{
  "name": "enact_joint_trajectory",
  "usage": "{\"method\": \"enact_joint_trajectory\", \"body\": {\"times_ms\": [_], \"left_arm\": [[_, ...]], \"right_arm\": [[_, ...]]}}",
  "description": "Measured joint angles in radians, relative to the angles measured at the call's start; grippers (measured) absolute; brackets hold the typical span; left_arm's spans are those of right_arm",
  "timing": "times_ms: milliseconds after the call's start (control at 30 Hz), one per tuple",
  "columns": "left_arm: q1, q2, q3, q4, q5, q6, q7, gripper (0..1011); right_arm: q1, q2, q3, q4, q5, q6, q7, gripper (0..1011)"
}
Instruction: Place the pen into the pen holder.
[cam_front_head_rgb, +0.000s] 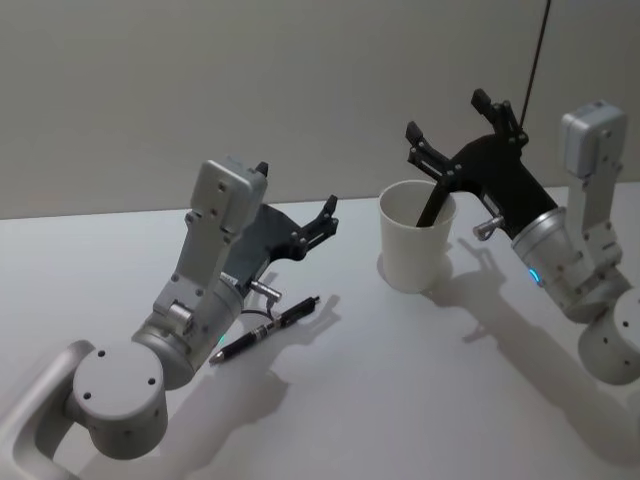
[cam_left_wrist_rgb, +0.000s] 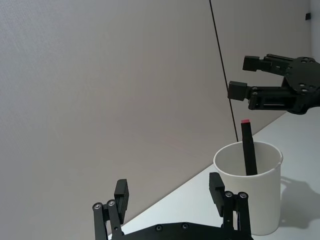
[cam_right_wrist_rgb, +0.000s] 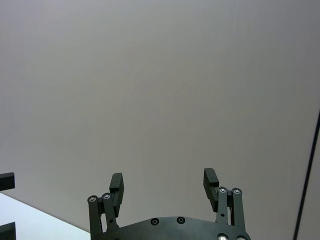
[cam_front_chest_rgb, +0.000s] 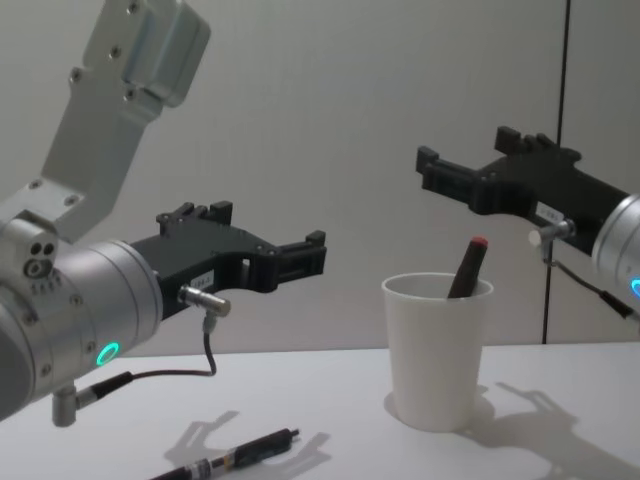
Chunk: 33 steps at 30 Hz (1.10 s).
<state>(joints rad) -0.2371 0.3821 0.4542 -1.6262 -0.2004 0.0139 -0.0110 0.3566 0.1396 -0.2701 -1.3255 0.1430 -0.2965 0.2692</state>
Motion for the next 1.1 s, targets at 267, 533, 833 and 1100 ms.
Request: {"method": "enact_joint_trajectory", "body": {"times_ms": [267, 533, 833, 1100], "left_arm": [[0.0, 0.0, 0.0, 0.0, 0.0, 0.0, 0.0, 1001], [0.0, 0.0, 0.0, 0.0, 0.0, 0.0, 0.0, 1001], [0.0, 0.0, 0.0, 0.0, 0.0, 0.0, 0.0, 1001], [0.0, 0.0, 0.0, 0.0, 0.0, 0.0, 0.0, 1001]], "right_arm": [[-0.059, 0.031, 0.007, -0.07, 0.023, 0.053, -0.032, 1001], [-0.133, 0.071, 0.017, -0.158, 0.052, 0.118, -0.073, 1001], [-0.222, 0.118, 0.027, -0.264, 0.086, 0.198, -0.121, 1001], [-0.293, 0.156, 0.036, -0.349, 0.115, 0.261, -0.161, 1001]]}}
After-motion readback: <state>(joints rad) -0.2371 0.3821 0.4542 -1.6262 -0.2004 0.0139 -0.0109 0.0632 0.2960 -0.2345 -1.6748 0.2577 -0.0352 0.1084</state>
